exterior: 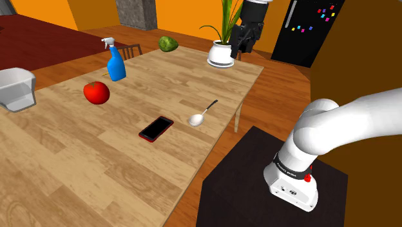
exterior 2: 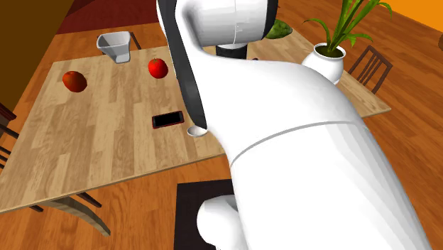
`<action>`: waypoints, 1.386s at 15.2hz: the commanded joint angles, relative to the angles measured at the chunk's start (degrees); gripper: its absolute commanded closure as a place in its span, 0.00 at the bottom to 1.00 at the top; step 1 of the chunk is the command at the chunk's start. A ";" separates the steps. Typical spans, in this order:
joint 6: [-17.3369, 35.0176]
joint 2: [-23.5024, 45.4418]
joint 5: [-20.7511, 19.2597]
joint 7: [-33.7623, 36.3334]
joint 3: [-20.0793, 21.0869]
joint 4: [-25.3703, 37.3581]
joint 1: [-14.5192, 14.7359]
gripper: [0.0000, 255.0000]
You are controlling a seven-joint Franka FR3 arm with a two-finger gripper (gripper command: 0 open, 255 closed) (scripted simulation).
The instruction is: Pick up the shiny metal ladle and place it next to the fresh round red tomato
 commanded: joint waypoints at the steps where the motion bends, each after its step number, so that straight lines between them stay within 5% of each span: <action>1: 0.00 0.00 0.00 0.00 0.00 0.00 0.00 0.00; 11: 19.01 4.50 8.82 31.49 9.10 -14.57 -8.35 0.00; 21: 42.04 19.38 16.28 61.92 19.38 -21.36 -16.36 0.00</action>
